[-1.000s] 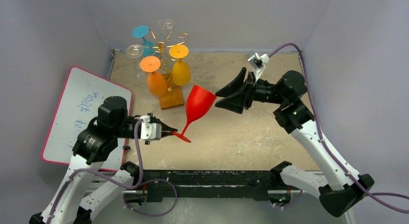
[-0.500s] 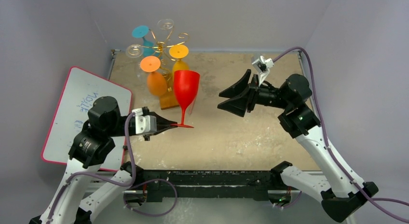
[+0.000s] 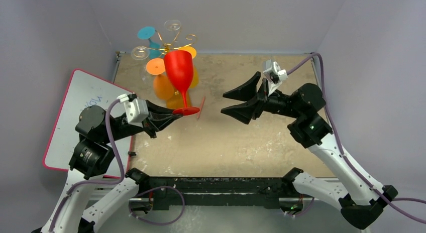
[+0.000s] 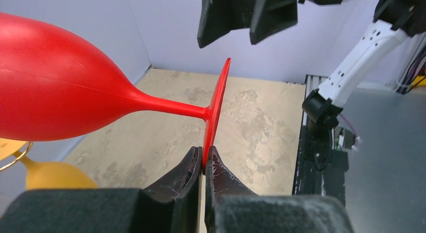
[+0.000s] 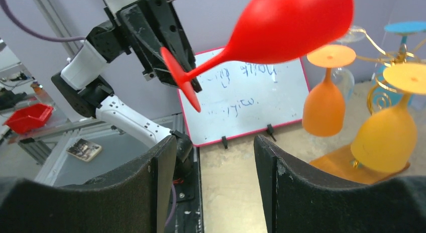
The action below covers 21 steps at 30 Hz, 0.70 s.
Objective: Place the wine glass upside down on the wine glass rack
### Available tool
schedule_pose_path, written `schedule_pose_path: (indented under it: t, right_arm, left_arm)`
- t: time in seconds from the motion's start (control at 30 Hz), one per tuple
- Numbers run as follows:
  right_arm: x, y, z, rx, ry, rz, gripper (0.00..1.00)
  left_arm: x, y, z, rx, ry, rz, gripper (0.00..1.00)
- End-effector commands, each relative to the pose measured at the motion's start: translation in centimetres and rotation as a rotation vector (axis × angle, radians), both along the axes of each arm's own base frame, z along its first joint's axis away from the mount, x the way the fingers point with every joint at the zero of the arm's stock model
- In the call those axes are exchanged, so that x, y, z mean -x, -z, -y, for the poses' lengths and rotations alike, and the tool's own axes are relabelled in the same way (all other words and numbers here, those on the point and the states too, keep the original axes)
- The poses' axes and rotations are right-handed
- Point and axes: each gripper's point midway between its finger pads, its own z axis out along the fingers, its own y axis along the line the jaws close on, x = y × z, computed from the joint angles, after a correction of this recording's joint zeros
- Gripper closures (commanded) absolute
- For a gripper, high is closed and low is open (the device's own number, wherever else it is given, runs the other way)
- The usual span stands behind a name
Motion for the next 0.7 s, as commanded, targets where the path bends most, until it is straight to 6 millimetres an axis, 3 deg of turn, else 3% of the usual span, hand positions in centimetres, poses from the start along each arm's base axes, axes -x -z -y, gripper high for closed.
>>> schedule_pose_path:
  t: [0.0, 0.27, 0.43, 0.53, 0.67]
  right_arm:
    - [0.8, -4.1, -1.1, -0.090, 0.007, 0.196, 0.40]
    - [1.3, -5.8, -5.0, -0.112, -0.021, 0.257, 0.42]
    - [1.7, -6.2, -6.8, -0.111, -0.058, 0.263, 0.51]
    - [2.0, -5.9, -7.6, -0.100, -0.089, 0.248, 0.58]
    - [1.9, -4.4, -8.4, -0.034, -0.120, 0.210, 0.85]
  left_arm:
    - [-0.7, -2.4, 0.3, 0.112, -0.024, -0.072, 1.00]
    - [-0.3, -2.8, 0.5, 0.133, 0.001, -0.103, 1.00]
    - [-0.5, -2.6, 0.9, 0.141, 0.015, -0.137, 1.00]
    - [-0.3, -2.9, 0.8, 0.142, 0.016, -0.129, 1.00]
    - [-0.1, -3.1, 0.7, 0.141, 0.017, -0.122, 1.00]
